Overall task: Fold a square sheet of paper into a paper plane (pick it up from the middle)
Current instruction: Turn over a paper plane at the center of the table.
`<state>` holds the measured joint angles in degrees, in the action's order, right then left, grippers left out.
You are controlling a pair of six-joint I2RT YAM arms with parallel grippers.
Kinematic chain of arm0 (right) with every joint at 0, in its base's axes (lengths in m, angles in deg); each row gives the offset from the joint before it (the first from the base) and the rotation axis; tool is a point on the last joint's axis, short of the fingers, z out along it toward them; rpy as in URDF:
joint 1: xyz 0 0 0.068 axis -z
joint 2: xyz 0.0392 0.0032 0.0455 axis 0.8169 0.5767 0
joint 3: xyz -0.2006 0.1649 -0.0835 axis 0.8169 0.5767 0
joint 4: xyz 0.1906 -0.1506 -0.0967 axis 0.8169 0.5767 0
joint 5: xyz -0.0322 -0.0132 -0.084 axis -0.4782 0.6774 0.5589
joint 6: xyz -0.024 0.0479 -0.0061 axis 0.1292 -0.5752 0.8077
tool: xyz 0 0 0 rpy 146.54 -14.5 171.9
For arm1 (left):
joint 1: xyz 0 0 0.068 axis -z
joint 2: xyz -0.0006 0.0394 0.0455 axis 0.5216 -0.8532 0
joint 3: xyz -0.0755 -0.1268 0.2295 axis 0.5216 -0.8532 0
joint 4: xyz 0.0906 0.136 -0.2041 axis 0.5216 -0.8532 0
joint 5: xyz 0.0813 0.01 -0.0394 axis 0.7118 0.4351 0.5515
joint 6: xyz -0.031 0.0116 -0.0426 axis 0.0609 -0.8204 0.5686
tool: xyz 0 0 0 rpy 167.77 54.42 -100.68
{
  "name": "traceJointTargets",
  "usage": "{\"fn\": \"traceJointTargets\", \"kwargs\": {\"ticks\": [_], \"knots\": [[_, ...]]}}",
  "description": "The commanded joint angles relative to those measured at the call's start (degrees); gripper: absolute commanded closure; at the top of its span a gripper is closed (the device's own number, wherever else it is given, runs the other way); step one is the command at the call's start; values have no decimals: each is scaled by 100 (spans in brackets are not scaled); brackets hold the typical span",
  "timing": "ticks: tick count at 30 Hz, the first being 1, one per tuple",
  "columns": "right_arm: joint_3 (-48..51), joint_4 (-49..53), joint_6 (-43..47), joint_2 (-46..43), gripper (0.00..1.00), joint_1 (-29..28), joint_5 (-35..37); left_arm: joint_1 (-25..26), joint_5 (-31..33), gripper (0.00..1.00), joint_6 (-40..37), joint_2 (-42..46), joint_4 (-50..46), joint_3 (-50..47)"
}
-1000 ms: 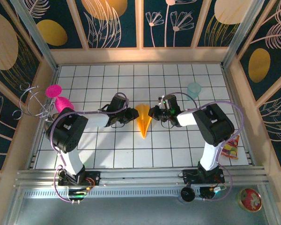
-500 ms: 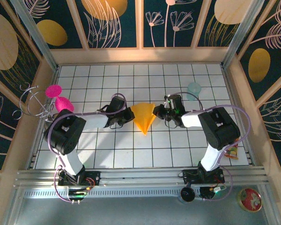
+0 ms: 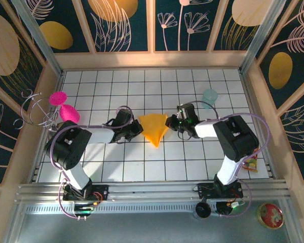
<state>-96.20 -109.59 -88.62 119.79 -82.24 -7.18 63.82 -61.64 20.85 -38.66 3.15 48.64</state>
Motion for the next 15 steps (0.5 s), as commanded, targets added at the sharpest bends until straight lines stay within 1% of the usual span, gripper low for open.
{"fn": "traceJointTargets", "kwargs": {"ticks": [1,2,4,6,8,10,13,15], "knots": [[-208,410,106,21,92,-40,328,28,-133,100,60,-18,182,36],[-226,486,125,-79,87,-40,390,31,-106,100,15,15,133,60],[-273,704,188,-414,73,-44,610,31,-77,100,-81,50,29,131],[-331,919,346,-822,62,-53,861,26,-135,100,-141,45,-30,191],[-427,1159,559,-1174,53,-89,1173,27,-200,100,-160,49,-34,219],[-557,1355,725,-1381,48,-179,1360,31,-226,100,-176,49,-17,236],[-750,1584,815,-1320,47,-455,1489,23,-234,100,-182,49,-27,254],[-855,1701,820,-1183,47,-754,1586,25,-252,100,-169,49,-16,255]]}}
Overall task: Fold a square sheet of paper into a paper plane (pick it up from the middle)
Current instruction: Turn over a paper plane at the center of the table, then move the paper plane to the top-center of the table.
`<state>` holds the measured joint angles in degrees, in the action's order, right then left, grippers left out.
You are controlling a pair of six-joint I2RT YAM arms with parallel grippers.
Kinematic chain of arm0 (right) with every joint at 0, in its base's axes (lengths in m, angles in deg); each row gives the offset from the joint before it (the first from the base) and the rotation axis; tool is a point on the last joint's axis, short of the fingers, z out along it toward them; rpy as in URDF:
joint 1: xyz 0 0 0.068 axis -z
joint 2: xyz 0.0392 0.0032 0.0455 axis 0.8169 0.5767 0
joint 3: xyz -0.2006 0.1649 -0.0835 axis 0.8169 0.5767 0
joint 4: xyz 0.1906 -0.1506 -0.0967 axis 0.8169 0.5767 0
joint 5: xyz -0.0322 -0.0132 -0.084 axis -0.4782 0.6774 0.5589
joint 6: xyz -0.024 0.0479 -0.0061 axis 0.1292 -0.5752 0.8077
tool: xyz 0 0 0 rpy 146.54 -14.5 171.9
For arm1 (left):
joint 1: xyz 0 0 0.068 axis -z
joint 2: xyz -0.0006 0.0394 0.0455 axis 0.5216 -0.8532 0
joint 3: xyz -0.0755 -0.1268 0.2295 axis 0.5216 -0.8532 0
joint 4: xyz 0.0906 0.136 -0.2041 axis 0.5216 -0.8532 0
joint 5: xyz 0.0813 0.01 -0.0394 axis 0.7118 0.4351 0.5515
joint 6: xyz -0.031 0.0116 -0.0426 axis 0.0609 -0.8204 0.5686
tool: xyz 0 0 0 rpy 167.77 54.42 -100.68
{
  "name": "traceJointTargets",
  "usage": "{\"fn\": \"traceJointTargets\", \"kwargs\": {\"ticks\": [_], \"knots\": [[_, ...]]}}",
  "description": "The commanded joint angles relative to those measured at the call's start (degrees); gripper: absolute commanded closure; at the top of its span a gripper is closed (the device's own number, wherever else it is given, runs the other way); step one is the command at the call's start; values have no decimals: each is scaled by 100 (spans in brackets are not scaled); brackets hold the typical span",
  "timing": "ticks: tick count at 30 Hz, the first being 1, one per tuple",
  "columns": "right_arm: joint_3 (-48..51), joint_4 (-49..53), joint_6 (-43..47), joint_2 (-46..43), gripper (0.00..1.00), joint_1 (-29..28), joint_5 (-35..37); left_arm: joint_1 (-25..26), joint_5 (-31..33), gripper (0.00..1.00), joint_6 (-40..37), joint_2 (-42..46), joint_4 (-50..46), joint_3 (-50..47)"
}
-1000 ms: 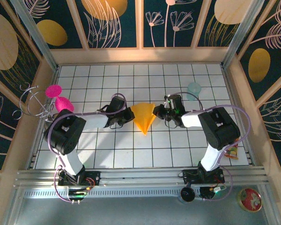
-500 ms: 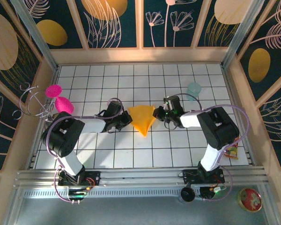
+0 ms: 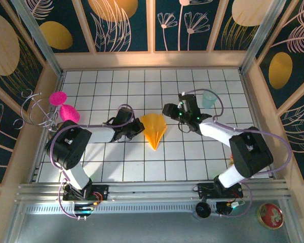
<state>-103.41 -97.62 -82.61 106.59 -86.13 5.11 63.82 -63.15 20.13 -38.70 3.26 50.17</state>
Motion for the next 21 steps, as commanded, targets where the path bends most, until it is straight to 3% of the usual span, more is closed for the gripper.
{"fn": "traceJointTargets", "kwargs": {"ticks": [1,10,15,21], "knots": [[-164,563,215,219,46,-485,397,28,-102,100,-97,50,-17,93],[-203,800,-317,625,34,-957,200,29,-136,100,-167,59,-127,142],[-132,639,-551,823,36,-986,-222,25,-154,100,-184,53,-116,180],[-283,842,-478,1010,36,-1083,-221,26,-172,100,-164,51,-88,162]]}}
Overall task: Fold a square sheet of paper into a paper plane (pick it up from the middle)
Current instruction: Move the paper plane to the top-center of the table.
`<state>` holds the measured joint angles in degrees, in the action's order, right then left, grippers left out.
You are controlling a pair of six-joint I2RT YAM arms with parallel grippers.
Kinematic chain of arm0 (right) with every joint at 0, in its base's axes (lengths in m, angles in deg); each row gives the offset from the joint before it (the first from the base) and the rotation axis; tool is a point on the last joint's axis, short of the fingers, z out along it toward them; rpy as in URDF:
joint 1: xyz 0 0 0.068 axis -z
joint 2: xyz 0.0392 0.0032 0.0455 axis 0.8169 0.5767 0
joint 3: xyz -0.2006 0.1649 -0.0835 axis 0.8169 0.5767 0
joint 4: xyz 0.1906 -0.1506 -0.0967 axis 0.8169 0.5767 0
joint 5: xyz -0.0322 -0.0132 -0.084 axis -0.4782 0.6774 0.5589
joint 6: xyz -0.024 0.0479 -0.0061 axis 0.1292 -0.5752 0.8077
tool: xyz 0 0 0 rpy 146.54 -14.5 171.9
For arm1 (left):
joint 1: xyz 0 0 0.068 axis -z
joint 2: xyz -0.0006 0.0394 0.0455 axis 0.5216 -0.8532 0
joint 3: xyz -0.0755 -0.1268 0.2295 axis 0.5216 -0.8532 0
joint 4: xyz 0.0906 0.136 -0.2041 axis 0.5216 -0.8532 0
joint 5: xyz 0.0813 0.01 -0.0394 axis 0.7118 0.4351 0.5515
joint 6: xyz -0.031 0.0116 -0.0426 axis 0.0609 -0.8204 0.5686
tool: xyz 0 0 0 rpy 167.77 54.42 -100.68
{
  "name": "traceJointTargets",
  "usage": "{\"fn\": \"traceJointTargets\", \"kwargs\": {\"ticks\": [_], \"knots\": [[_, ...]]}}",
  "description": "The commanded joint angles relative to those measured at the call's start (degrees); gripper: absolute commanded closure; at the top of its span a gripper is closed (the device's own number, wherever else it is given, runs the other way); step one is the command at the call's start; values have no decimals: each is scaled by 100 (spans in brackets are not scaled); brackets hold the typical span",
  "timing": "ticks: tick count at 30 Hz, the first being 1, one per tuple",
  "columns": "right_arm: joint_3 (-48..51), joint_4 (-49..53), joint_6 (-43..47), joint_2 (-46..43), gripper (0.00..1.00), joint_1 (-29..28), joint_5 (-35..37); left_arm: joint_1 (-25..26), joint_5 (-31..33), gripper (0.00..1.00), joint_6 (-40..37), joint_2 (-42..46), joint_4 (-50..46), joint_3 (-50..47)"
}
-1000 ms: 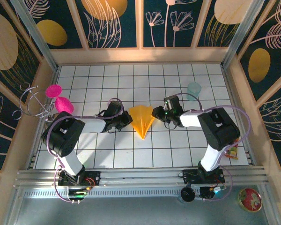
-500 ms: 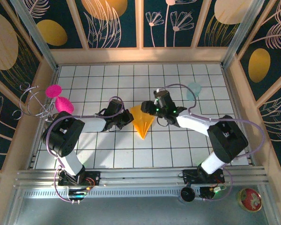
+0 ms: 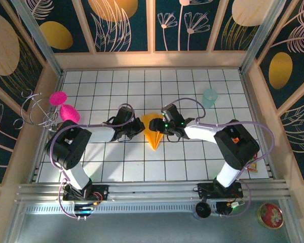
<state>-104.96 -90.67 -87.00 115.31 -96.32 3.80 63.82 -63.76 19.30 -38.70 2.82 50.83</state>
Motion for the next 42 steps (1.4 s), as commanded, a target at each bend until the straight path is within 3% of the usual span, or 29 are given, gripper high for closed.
{"fn": "traceJointTargets", "kwargs": {"ticks": [1,15,22,30,38,42], "knots": [[-170,221,-7,181,36,-65,-128,29,-111,100,-72,54,-48,97],[-380,346,553,309,28,-372,-338,27,-146,100,-84,2,-70,145],[-542,619,625,459,29,-377,-62,26,-154,100,-110,-7,-95,154],[-135,-340,868,65,25,-381,-1019,31,-190,100,-128,-121,-90,158],[-214,21,890,243,30,-381,-556,27,-176,100,-136,-81,-114,158],[-232,179,801,224,45,-373,-168,31,-164,100,-146,-52,-138,145]]}}
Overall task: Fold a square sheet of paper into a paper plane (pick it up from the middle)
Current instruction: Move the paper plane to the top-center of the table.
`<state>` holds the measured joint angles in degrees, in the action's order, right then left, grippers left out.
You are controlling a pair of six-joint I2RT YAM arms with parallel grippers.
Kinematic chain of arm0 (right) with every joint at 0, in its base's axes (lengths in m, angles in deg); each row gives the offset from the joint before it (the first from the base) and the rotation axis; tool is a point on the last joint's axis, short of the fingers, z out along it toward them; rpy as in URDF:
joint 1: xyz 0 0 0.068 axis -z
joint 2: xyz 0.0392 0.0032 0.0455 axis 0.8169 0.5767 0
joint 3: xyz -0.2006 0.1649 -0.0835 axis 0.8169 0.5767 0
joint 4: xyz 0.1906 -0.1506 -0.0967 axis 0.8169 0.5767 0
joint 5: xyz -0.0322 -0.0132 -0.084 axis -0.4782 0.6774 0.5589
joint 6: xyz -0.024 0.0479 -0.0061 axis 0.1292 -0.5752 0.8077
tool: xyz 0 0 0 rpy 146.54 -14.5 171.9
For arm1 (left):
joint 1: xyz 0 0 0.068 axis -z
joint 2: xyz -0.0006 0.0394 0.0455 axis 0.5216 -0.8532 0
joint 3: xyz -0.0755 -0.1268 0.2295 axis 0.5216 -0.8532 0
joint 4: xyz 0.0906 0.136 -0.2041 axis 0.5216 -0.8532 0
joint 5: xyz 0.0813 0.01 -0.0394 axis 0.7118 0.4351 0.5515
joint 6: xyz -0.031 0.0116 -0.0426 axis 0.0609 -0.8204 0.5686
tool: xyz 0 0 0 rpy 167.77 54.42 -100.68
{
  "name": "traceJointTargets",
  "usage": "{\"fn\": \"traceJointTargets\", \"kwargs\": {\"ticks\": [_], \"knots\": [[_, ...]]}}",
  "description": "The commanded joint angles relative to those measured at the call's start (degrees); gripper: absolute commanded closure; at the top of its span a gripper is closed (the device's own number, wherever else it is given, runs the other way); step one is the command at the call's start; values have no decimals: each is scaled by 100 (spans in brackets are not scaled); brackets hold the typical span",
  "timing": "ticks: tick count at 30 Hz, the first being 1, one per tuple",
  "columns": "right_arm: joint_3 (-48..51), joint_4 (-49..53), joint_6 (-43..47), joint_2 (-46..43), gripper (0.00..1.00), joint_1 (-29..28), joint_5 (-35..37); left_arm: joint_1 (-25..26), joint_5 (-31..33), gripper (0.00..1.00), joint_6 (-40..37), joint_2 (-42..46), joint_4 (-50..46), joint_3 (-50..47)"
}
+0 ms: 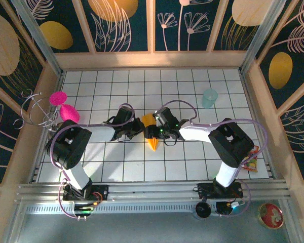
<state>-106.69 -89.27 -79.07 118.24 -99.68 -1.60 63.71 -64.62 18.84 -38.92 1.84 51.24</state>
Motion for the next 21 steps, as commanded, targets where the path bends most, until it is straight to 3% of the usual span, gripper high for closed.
{"fn": "traceJointTargets", "kwargs": {"ticks": [1,6,11,21], "knots": [[-61,65,-9,-74,48,-40,446,40,-70,100,-100,-30,-34,104],[-79,230,-88,-48,62,-36,787,35,-65,100,-101,-12,-53,84],[-185,376,-126,102,68,-45,854,38,-70,100,-100,6,-43,82],[-356,429,-188,399,66,-71,697,35,-61,100,-100,6,-44,83]]}}
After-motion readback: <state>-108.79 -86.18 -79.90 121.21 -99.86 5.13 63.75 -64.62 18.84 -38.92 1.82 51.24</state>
